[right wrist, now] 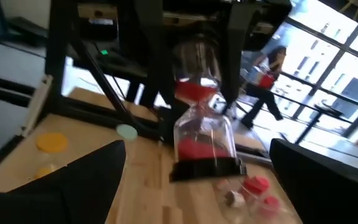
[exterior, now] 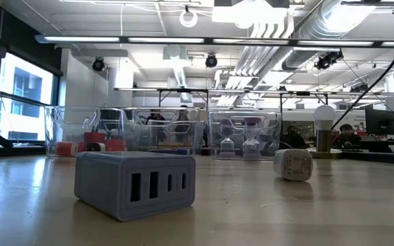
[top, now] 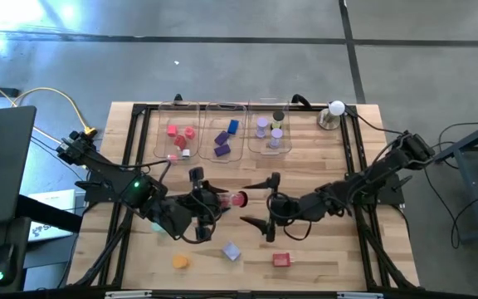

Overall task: Pick & Place Office items
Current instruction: Put the red hourglass into the right transparent bin

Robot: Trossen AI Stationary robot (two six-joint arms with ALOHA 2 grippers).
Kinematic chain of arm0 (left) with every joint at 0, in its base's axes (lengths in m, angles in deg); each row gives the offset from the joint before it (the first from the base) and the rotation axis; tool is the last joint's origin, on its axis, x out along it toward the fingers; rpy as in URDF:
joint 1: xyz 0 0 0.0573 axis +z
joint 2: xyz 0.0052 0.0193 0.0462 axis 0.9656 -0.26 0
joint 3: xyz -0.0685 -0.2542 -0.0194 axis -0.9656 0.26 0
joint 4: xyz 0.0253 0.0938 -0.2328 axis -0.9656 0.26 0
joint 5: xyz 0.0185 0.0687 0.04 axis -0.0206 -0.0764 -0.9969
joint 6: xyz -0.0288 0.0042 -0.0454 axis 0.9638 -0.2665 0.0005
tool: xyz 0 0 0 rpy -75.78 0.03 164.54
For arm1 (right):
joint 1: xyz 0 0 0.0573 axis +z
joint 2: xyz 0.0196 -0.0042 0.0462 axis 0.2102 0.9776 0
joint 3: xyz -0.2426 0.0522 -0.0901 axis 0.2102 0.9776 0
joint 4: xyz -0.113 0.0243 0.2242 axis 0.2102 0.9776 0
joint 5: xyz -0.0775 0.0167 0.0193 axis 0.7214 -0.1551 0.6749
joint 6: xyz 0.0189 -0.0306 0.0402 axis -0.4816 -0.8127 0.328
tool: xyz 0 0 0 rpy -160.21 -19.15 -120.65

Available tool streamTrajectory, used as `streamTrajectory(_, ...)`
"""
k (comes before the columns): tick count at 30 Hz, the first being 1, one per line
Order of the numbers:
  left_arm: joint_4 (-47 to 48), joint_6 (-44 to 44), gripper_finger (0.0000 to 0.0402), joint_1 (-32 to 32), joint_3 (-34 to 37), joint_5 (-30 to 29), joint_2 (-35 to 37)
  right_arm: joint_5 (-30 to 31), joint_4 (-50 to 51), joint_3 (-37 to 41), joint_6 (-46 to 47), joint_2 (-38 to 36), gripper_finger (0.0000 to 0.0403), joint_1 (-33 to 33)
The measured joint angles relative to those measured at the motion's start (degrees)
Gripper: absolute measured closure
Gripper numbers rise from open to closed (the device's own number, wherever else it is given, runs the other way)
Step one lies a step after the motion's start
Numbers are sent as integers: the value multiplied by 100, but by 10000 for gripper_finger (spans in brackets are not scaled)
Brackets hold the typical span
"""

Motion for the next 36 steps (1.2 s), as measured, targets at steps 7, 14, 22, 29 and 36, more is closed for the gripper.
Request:
streamTrajectory(7, -589, -571, 208, 0, 0, 2, -1, -450, -188, 0, 102, 0, 15, -154)
streamTrajectory(14, -702, -752, 208, 0, 0, 3, -1, -606, -347, 0, 99, 0, 16, -152)
streamTrajectory(22, -706, -744, 208, 0, 0, 4, -1, -602, -446, 0, 84, 0, 79, -152)
streamTrajectory(29, -707, -733, 208, 0, 0, 44, -6, -588, -395, 0, 39, 0, 169, -158)
streamTrajectory(36, -700, -749, 208, 0, 0, 35, -6, -574, -395, 0, -94, -2, 209, -158)
